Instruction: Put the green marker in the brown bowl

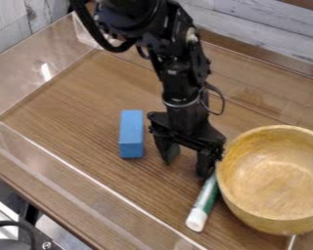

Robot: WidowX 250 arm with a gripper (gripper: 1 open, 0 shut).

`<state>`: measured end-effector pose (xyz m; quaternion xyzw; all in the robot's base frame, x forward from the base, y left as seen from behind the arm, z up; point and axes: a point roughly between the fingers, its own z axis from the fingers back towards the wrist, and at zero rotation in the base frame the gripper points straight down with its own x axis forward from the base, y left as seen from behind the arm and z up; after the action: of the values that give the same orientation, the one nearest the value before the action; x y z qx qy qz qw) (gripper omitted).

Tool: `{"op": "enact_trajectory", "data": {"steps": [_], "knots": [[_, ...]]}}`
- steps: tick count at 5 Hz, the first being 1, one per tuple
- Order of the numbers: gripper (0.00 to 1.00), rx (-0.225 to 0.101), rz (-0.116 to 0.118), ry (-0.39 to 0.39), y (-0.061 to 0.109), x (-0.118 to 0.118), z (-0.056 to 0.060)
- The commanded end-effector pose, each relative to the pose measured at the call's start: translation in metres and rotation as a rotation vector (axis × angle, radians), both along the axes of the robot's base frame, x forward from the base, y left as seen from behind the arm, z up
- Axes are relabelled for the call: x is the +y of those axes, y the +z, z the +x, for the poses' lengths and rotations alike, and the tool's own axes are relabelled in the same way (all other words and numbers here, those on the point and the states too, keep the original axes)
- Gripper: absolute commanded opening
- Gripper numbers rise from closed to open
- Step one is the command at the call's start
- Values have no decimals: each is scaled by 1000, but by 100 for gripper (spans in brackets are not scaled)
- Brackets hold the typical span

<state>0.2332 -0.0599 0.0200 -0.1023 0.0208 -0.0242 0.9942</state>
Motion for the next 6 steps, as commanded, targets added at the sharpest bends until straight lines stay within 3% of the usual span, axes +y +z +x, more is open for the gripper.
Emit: {"op": "enact_trajectory", "data": {"steps": [1,6], "knots": [[100,-16,-12,-12,5,-16,-2],[100,-21,-30,-12,-1,-39,-2]]}}
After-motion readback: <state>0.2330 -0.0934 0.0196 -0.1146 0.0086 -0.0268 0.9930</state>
